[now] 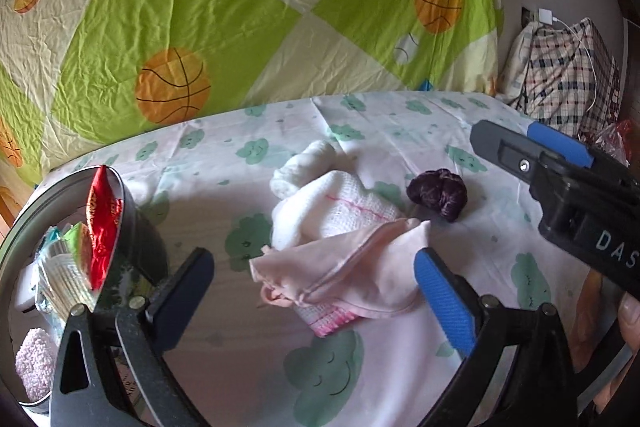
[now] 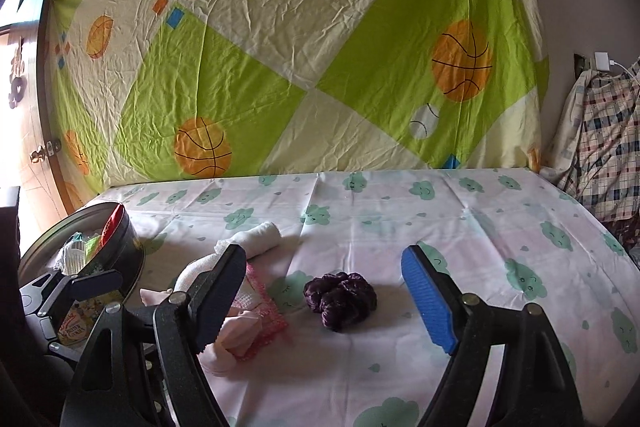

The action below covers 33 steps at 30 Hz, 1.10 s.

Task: Organize soft objects
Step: 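Grasp the pink cloth on the bed with the left tool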

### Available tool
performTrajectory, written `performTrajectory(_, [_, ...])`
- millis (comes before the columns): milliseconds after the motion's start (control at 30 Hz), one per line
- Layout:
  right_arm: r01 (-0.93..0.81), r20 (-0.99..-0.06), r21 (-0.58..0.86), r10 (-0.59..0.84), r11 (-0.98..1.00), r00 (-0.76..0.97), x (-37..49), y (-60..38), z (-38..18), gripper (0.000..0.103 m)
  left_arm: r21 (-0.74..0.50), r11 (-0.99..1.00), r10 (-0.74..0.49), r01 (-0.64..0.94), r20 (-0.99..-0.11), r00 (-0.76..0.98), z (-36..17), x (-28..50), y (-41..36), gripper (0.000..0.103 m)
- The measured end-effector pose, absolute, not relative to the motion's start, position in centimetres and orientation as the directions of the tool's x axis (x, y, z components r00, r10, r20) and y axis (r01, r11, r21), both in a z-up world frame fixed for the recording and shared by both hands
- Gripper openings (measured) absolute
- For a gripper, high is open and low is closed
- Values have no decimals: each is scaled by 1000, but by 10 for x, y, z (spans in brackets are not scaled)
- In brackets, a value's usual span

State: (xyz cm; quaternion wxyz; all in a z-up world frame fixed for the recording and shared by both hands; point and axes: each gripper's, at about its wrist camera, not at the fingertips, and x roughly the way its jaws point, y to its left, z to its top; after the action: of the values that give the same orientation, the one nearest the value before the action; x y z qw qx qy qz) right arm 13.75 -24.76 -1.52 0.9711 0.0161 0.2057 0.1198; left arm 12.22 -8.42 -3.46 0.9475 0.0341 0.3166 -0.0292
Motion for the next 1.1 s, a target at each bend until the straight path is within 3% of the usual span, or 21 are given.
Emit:
performTrajectory(267, [-211,-404,105,236,972,884,140,-254,-22,82,38,994,-51,101,-660,750,-48,143,-99,98])
performTrajectory(367, [-210,-402,107,235,972,885,140,-254,-22,82,27,993,-66,113,-665,744,-48,145,-100,74])
performTrajectory(433, [-207,-405,101,231,973,885,140,-253,-22,82,24,991,-79,129,-675,733,-51,147,-102,48])
performTrajectory(467, [-206,-407,100,229,973,884,141,-253,-22,82,20,990,-87,138,-683,725,-52,149,-103,40])
performTrajectory(500, [-204,-408,98,227,974,884,141,-253,-22,82,14,989,-96,146,-688,719,-53,150,-104,24])
performTrajectory(533, [-201,-409,97,223,975,885,141,-253,-22,82,6,987,-112,160,-692,713,-53,150,-104,16])
performTrajectory(733, [-182,-417,105,210,978,884,143,-256,-23,86,-23,979,-170,205,-651,739,-46,140,-104,11])
performTrajectory(1100, [-195,-434,79,210,978,876,146,-249,-23,87,-65,992,-130,112,-495,859,-27,106,-65,10])
